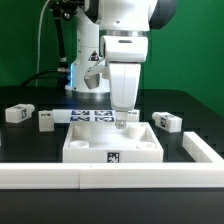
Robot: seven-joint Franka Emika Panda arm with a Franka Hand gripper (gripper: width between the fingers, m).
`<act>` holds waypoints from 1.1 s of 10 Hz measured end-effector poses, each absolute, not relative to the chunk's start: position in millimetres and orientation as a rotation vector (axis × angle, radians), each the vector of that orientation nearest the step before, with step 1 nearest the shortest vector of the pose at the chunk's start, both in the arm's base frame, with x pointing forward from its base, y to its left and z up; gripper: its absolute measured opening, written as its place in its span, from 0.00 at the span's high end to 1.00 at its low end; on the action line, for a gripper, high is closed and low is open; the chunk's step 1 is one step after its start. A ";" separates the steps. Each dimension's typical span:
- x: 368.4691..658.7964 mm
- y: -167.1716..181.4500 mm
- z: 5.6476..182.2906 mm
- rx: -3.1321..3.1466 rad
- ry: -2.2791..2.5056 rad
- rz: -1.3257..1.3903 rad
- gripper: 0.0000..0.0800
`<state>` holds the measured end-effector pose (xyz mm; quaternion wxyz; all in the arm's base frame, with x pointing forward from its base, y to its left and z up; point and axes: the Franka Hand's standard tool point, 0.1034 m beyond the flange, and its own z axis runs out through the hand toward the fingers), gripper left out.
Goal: Assemble one leg
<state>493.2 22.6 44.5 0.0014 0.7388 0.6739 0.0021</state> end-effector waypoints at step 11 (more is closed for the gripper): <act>452.1 22.6 14.4 2.350 2.146 -0.044 0.19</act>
Offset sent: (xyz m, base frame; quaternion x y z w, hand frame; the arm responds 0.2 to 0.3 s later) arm -0.0361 0.0036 -0.0094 0.0222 -0.0077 -0.0100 0.9997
